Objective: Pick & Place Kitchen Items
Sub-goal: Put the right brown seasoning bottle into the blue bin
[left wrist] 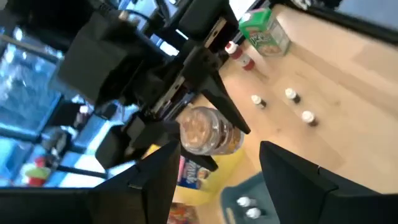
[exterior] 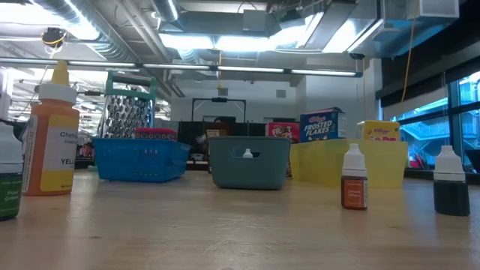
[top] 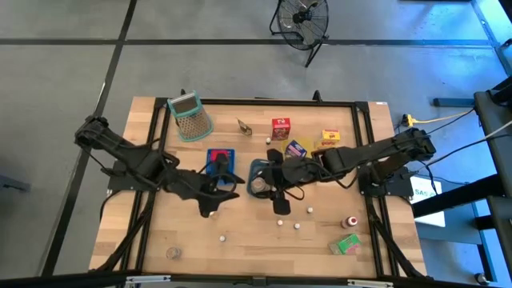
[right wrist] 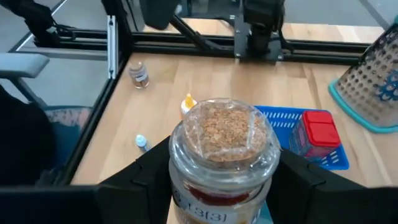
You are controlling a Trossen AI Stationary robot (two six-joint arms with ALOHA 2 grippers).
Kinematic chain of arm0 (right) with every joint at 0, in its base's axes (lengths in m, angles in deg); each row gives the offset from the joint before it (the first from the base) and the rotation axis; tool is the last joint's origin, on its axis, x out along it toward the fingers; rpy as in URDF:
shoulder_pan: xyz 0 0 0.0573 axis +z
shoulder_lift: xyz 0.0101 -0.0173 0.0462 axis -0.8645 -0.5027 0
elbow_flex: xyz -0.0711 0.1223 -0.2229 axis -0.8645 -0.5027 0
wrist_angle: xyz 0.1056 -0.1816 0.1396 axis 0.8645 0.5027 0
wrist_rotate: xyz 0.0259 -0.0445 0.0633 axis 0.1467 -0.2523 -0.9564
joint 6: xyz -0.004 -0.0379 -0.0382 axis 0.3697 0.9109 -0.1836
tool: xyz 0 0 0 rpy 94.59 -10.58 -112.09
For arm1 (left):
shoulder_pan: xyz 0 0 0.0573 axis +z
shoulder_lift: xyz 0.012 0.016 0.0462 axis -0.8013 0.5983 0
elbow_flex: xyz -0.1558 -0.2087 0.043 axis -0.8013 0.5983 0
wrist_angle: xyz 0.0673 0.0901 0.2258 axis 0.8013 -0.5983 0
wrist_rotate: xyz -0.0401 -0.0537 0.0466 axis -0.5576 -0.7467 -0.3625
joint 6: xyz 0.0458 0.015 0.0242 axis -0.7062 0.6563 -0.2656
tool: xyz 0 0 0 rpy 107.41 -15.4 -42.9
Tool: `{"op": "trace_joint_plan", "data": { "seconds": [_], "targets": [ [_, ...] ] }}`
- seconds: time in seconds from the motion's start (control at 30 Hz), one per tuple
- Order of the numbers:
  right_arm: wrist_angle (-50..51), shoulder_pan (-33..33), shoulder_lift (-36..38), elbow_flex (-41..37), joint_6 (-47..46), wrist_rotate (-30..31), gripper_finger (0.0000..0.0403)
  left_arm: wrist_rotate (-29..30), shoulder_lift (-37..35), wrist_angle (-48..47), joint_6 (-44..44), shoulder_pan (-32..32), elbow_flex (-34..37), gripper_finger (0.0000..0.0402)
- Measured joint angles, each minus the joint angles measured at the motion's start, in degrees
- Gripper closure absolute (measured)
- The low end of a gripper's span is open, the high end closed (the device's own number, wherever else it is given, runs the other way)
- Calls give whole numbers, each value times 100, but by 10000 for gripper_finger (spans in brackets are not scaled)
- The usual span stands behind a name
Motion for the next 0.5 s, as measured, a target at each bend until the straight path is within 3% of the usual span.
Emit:
{"op": "trace_joint_plan", "data": {
  "seconds": [0.23, 0.4, 0.5],
  "targets": [
    [-94, -26, -40, 0, 17, -219, 207, -75, 127, 312, 24, 407, 2, 185],
    [-96, -26, -39, 0, 20, -217, 207, 79, 84, 310, 111, 329, 2, 185],
    [-65, -26, -39, 0, 20, -217, 207, -149, 71, 335, -159, 295, 2, 185]
  ]
}}
